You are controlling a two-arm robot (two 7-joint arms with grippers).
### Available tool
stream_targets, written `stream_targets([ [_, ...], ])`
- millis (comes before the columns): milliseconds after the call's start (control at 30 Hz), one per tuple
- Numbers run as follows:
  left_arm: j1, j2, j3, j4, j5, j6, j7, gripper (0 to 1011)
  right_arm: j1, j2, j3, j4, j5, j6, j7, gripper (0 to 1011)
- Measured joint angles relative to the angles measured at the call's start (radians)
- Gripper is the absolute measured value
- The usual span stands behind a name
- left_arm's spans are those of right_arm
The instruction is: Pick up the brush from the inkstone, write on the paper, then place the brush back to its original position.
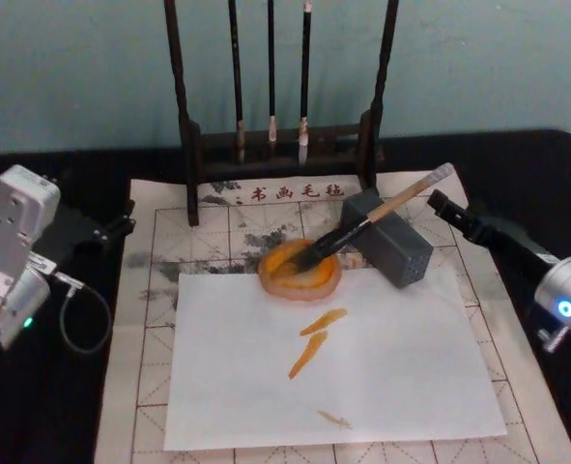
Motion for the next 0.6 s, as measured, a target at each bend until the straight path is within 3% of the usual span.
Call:
stream_targets([
  [600, 0.000, 0.000, 0.000, 0.000, 0.000, 0.000, 0.000, 1001, 0.098, -0.089, 0.006, 0.128, 0.215, 0.095, -0.015, 1000],
])
